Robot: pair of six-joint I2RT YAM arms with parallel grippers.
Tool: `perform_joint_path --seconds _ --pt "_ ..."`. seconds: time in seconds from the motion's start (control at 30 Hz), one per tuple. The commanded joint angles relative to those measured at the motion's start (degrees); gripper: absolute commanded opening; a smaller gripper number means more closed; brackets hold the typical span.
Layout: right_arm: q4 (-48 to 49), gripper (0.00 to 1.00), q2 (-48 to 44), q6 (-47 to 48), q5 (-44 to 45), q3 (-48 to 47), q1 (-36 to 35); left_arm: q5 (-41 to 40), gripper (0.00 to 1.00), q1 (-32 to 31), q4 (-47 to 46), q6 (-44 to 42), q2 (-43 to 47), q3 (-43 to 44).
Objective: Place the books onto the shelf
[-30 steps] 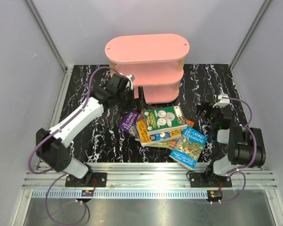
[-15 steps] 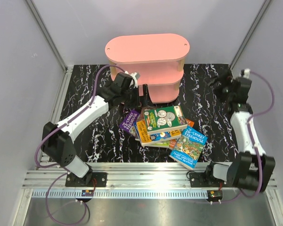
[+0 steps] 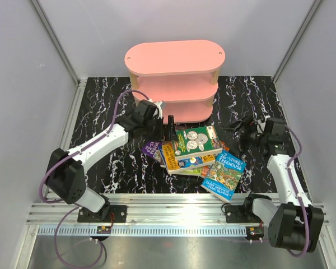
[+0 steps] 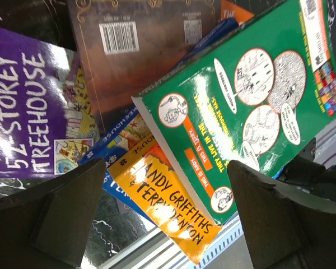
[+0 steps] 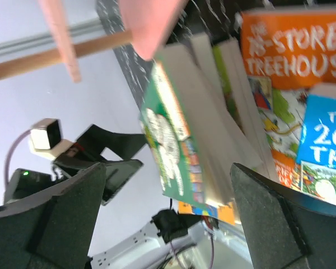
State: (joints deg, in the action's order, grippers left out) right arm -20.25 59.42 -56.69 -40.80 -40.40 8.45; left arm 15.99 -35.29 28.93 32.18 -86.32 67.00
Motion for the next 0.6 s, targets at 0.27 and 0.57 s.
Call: perform_joint_path --seconds 0.27,0.57 --pt "-3.31 1.00 5.35 4.31 2.83 1.90 -4.23 2.64 0.99 -1.36 -4.76 -0.45 -0.51 1.73" --pt "6.70 0.84 6.41 -2.28 1.42 4.62 -10.45 2.56 0.99 -2.50 -5.20 -0.02 -1.39 1.47"
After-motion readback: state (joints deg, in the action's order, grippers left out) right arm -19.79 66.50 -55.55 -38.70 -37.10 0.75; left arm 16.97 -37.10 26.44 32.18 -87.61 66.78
